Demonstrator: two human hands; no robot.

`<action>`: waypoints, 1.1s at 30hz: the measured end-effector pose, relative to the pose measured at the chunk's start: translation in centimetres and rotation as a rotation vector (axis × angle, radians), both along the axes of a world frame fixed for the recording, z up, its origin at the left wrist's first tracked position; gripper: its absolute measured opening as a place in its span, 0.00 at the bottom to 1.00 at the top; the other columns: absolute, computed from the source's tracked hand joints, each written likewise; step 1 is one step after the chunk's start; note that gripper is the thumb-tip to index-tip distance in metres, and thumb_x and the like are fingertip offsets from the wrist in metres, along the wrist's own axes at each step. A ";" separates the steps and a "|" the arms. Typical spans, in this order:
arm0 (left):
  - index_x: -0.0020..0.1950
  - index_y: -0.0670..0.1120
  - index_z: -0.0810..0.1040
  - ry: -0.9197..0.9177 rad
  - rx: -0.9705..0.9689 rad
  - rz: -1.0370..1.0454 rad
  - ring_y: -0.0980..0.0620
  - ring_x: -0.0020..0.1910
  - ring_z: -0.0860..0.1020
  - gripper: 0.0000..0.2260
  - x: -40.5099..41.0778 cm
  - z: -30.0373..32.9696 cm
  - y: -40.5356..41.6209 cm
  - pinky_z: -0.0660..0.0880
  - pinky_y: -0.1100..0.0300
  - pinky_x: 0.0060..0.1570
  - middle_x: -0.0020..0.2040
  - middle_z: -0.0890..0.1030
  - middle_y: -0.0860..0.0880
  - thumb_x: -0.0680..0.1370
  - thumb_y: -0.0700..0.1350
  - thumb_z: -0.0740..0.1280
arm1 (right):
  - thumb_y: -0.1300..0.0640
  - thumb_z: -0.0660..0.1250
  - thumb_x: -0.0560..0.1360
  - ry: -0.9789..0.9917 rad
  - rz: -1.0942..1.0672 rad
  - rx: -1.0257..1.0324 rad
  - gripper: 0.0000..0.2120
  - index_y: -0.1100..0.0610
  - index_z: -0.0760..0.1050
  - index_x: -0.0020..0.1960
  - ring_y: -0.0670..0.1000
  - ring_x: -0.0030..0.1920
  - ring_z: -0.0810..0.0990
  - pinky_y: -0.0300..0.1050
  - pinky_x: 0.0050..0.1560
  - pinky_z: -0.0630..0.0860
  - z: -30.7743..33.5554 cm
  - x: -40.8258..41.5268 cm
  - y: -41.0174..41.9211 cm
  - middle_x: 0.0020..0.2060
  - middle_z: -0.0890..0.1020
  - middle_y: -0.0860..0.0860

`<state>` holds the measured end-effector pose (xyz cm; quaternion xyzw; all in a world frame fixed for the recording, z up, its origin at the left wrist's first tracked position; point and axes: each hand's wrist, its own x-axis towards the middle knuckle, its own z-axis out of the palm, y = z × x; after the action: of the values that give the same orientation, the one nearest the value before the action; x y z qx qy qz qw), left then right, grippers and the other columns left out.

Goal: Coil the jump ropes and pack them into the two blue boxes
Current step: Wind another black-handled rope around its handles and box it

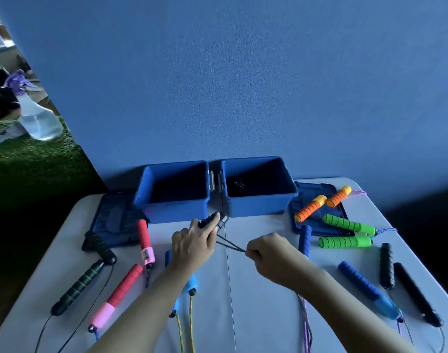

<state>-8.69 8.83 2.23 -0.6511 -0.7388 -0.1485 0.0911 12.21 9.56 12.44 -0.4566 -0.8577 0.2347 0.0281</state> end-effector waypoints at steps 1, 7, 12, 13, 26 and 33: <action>0.63 0.58 0.78 -0.012 0.031 0.013 0.44 0.19 0.71 0.19 -0.2 0.3 0.2 0.66 0.58 0.20 0.31 0.72 0.45 0.76 0.54 0.55 | 0.63 0.57 0.74 -0.007 -0.038 -0.048 0.11 0.61 0.65 0.33 0.57 0.33 0.71 0.44 0.33 0.67 -0.3 -0.1 -0.1 0.32 0.73 0.55; 0.62 0.58 0.80 -0.057 0.084 0.102 0.44 0.18 0.71 0.19 -0.6 1.0 1.0 0.64 0.61 0.22 0.31 0.71 0.44 0.76 0.53 0.56 | 0.62 0.55 0.74 -0.065 -0.092 0.107 0.11 0.55 0.59 0.34 0.56 0.31 0.67 0.43 0.28 0.60 -1.8 -1.4 -0.1 0.30 0.68 0.51; 0.65 0.59 0.76 -0.063 0.061 0.142 0.42 0.22 0.74 0.20 -0.3 1.3 0.8 0.62 0.60 0.27 0.33 0.72 0.44 0.77 0.56 0.53 | 0.43 0.63 0.75 -0.091 -0.023 0.387 0.09 0.47 0.70 0.48 0.56 0.29 0.78 0.42 0.27 0.65 -3.0 -0.8 -0.6 0.29 0.80 0.50; 0.67 0.60 0.74 -0.058 0.040 0.158 0.41 0.25 0.76 0.20 -0.1 1.4 0.6 0.62 0.59 0.29 0.35 0.73 0.44 0.78 0.56 0.52 | 0.43 0.69 0.72 -0.123 -0.008 0.387 0.11 0.48 0.71 0.43 0.54 0.22 0.74 0.39 0.23 0.62 -3.2 -0.7 -0.6 0.23 0.77 0.49; 0.65 0.58 0.77 0.042 0.044 -0.055 0.45 0.20 0.71 0.19 -0.1 0.6 0.2 0.64 0.59 0.23 0.32 0.71 0.45 0.76 0.54 0.56 | 0.52 0.51 0.81 -0.035 0.001 0.168 0.11 0.56 0.62 0.43 0.58 0.33 0.71 0.49 0.34 0.68 -0.6 -0.1 -1.2 0.36 0.73 0.51; 0.67 0.56 0.72 0.090 0.049 -0.557 0.46 0.25 0.72 0.19 1.2 -0.1 -2.8 0.68 0.58 0.25 0.41 0.76 0.49 0.75 0.49 0.59 | 0.57 0.59 0.79 0.175 0.090 -0.034 0.11 0.61 0.75 0.42 0.49 0.35 0.73 0.37 0.35 0.68 1.9 0.3 2.9 0.37 0.80 0.53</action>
<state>-7.45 6.06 2.15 -0.8327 -0.5226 -0.1565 0.0951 12.52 12.48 14.31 -0.3957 -0.8675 0.2893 0.0845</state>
